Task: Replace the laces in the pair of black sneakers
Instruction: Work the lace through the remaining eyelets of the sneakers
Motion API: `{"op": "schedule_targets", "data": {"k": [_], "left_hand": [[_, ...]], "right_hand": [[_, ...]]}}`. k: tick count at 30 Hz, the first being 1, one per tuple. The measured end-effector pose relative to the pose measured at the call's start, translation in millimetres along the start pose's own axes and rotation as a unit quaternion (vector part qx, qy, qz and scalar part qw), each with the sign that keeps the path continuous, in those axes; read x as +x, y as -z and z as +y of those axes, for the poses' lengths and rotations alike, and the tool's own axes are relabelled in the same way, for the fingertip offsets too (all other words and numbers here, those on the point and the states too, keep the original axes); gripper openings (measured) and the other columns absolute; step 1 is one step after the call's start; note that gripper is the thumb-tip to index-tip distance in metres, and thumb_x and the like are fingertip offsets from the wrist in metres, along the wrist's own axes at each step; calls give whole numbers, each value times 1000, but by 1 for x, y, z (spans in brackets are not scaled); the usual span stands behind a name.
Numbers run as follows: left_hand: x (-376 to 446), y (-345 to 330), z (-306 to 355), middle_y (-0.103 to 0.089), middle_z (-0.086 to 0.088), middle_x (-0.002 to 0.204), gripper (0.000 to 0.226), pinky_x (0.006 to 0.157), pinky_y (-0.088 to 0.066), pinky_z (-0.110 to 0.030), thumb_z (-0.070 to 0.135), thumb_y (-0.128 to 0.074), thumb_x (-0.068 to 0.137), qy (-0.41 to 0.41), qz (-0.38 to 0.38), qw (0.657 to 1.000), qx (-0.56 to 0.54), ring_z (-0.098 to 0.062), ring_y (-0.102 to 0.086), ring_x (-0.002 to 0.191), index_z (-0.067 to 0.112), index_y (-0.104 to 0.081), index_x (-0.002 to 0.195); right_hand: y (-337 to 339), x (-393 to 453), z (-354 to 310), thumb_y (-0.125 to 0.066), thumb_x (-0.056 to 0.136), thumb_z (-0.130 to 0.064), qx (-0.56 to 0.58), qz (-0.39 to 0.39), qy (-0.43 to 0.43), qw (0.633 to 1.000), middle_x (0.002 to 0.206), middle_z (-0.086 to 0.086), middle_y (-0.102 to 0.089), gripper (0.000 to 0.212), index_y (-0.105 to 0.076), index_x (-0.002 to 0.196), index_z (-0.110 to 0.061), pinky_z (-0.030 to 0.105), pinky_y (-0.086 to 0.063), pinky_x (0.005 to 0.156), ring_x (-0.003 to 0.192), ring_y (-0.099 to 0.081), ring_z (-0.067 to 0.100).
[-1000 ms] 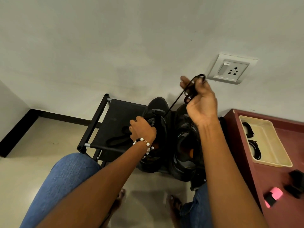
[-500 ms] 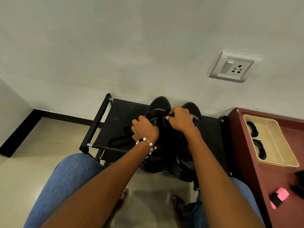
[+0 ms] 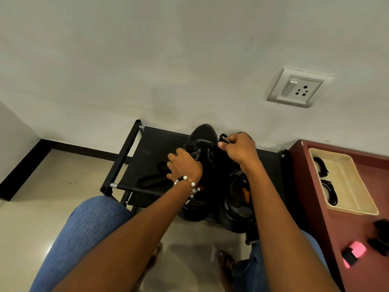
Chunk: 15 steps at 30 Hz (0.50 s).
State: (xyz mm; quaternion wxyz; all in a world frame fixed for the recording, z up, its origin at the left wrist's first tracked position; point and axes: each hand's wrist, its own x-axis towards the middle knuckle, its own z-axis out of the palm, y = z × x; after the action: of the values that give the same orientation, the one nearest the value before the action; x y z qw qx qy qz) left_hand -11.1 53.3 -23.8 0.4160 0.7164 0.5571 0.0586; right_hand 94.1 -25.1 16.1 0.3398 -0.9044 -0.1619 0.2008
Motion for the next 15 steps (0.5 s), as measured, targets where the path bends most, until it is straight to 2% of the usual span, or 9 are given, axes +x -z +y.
{"op": "schedule_targets", "data": {"k": [2, 4, 5, 7, 9, 11, 14, 15], "left_hand": [[0, 2, 0, -38, -13, 137, 52, 105, -33, -54, 21, -69, 86, -1, -3, 1000, -5, -35, -38, 128, 17, -44, 132], [0, 3, -1, -37, -13, 138, 54, 105, -34, -53, 18, -69, 85, -9, -6, 1000, -7, -35, -38, 129, 18, -44, 133], [-1, 4, -2, -37, -13, 138, 55, 104, -34, -52, 18, -70, 84, -16, -5, 1000, -1, -35, -38, 128, 19, -43, 133], [-3, 8, -2, -37, -12, 137, 58, 103, -35, -51, 21, -72, 83, -39, 5, 999, 23, -35, -38, 128, 20, -43, 133], [-6, 13, -1, -38, -11, 136, 59, 103, -35, -50, 28, -74, 81, -66, 14, 996, 50, -34, -38, 128, 22, -44, 132], [-5, 16, -2, -45, -8, 132, 55, 102, -38, -49, 33, -76, 79, -88, 3, 994, 63, -33, -44, 125, 23, -51, 127], [-3, 20, -5, -60, -5, 120, 53, 91, -50, -48, 40, -80, 72, -127, -27, 990, 57, -30, -58, 111, 25, -62, 119], [-3, 21, -6, -63, -5, 118, 53, 88, -53, -47, 41, -81, 71, -137, -33, 988, 59, -28, -60, 108, 25, -64, 119]], "right_hand": [[8, -3, -8, -70, 88, -33, -151, 27, 12, 988, 125, 10, -56, 21, -72, 99, -16, 43, -40, 100, 122, -43, 34], [16, -10, -17, -61, 93, -21, -190, 30, 18, 981, 142, 13, -35, 22, -66, 113, -15, 44, -32, 104, 132, -25, 36], [18, -13, -20, -56, 93, -14, -194, 28, 33, 980, 145, 14, -30, 28, -63, 121, -15, 44, -30, 105, 133, -22, 36], [19, -15, -21, -49, 91, -5, -193, 9, 77, 978, 140, 16, -38, 41, -54, 131, -14, 43, -33, 106, 132, -30, 35], [18, -16, -22, -46, 92, 0, -136, -18, 109, 984, 130, 17, -54, 44, -50, 135, -10, 39, -42, 105, 123, -48, 31], [14, -18, -22, -46, 94, 2, -44, -35, 98, 994, 115, 17, -64, 34, -52, 126, -6, 34, -53, 91, 104, -62, 27], [4, -21, -23, -52, 91, 6, 59, -32, 85, 994, 98, 22, -69, 18, -60, 107, 2, 38, -58, 76, 81, -68, 29], [0, -22, -23, -54, 91, 6, 76, -30, 83, 993, 95, 24, -69, 14, -64, 102, 4, 37, -59, 72, 72, -67, 25]]}}
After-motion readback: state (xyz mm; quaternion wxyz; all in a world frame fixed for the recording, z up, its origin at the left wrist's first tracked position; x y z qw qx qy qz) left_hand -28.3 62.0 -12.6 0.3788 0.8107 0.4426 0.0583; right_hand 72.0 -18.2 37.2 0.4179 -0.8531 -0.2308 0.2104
